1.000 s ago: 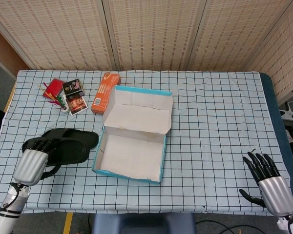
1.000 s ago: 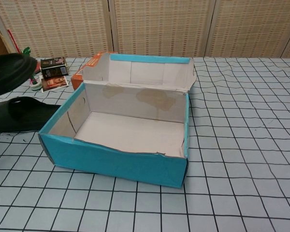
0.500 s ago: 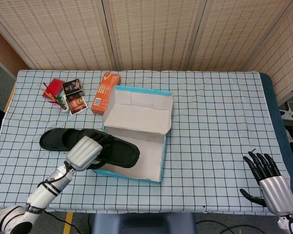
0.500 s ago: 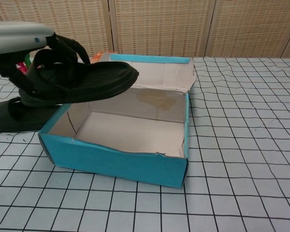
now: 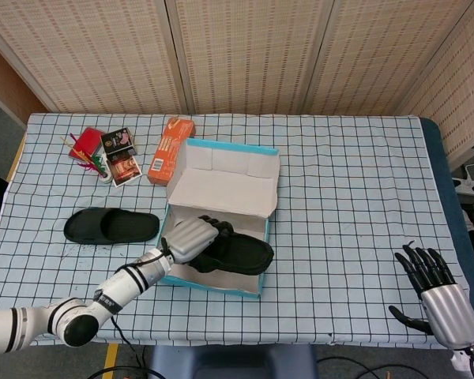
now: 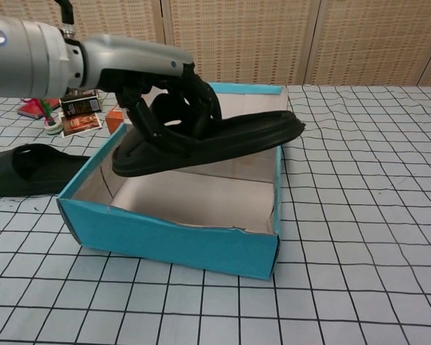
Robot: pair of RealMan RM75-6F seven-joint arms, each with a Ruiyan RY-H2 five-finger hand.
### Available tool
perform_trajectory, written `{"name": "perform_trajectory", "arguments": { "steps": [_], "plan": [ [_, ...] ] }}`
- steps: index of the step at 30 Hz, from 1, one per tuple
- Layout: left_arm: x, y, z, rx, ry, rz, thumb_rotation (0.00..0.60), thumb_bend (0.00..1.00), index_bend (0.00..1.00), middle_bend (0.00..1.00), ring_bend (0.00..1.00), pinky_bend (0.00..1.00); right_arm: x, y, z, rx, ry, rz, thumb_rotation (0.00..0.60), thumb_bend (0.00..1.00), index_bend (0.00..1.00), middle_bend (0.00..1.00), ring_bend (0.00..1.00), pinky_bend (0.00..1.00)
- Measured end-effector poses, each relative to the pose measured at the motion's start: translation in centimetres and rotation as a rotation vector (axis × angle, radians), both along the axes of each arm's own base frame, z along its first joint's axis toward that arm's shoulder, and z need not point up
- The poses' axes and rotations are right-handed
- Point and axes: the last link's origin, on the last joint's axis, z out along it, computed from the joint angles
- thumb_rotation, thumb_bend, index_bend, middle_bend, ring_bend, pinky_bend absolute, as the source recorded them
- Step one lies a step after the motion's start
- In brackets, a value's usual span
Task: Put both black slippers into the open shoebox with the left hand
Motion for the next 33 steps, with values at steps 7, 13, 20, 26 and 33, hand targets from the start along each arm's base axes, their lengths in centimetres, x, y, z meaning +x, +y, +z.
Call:
{"name": "perform_trajectory", "arguments": {
  "steps": [7,13,20,26,33],
  "plan": [
    [0.6,1.7,-2.0,0.004,-0.012,0.022,0.600,0.57,0.52,0.59,0.54,0.49,-0.1,0.0,0.3,-0.001,-0.008,0.000,0.478,0.12,0.00,0.00,0.00,0.00],
    [-1.1,2.8,-3.3,0.006,0.050,0.062,0.600,0.57,0.53,0.60,0.54,0.49,-0.1,0.0,0.4,-0.001,-0.009,-0.001,0.478,0.12,0.00,0.00,0.00,0.00],
    [-1.6,3.0,-4.4,0.028,0.111,0.043,0.600,0.57,0.53,0.61,0.55,0.49,-0.1,0.0,0.3,0.004,-0.004,-0.004,0.478,0.12,0.00,0.00,0.00,0.00],
    [-2.3,3.2,-5.4,0.092,0.149,0.024,0.600,0.57,0.54,0.61,0.55,0.50,-0.1,0.0,0.2,0.010,-0.001,-0.005,0.477,0.12,0.00,0.00,0.00,0.00],
    [-3.5,3.6,-6.7,0.136,0.188,0.025,0.600,0.57,0.55,0.62,0.56,0.51,0.0,0.1,0.1,0.015,0.001,-0.006,0.477,0.12,0.00,0.00,0.00,0.00]
  ]
}}
